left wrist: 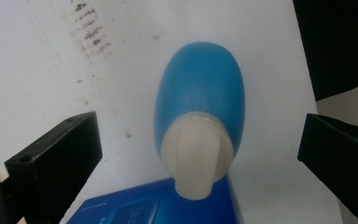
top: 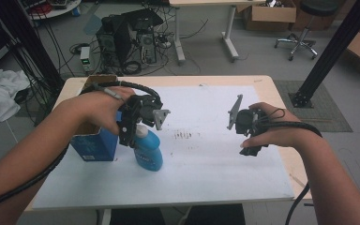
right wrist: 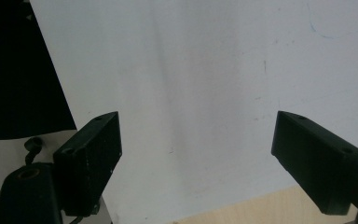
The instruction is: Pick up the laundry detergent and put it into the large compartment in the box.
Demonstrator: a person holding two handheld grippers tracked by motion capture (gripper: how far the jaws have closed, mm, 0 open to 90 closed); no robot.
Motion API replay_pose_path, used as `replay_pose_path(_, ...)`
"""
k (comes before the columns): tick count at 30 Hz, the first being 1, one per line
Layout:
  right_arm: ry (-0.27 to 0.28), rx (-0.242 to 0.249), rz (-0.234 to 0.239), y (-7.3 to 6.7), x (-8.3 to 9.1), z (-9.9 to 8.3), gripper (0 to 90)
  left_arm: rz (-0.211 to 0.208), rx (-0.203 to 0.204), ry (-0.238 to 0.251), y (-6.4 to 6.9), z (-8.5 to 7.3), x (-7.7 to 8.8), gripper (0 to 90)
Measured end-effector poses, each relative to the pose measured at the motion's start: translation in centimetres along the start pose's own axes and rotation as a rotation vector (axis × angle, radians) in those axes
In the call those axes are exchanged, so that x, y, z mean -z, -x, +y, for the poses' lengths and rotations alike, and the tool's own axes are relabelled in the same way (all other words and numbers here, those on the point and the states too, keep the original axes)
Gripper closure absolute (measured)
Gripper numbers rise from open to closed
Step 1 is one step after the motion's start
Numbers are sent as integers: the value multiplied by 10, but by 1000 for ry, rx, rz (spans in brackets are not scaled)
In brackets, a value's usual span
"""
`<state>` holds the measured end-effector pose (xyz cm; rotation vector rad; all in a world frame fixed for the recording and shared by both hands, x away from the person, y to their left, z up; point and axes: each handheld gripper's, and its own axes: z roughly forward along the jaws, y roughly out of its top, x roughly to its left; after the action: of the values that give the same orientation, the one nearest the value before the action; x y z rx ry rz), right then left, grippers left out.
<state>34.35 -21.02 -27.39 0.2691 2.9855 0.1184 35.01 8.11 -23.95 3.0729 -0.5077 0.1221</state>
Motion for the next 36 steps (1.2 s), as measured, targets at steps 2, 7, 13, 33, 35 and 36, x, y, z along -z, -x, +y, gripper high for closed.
replay_pose_path(2, 0, 0, 0, 0, 0, 0, 160, -2, -3, -1, 0, 0, -1, 1)
replay_pose_path(7, -5, 5, -1, 0, -1, 2, 160, 0, -5, -1, 2, -3, -6, 1)
replay_pose_path(13, 1, 3, 1, -1, -1, 3, 160, -4, -15, -3, 2, -3, -10, 1)
replay_pose_path(33, -6, 10, 3, 0, -4, 6, 160, -10, -37, -1, 3, -3, -27, 2)
replay_pose_path(35, -4, 11, 4, 0, -5, 6, 160, -10, -38, -6, 3, -3, -27, 1)
replay_pose_path(36, -2, 12, 5, 0, -5, 6, 160, -11, -43, -7, 3, -2, -28, 2)
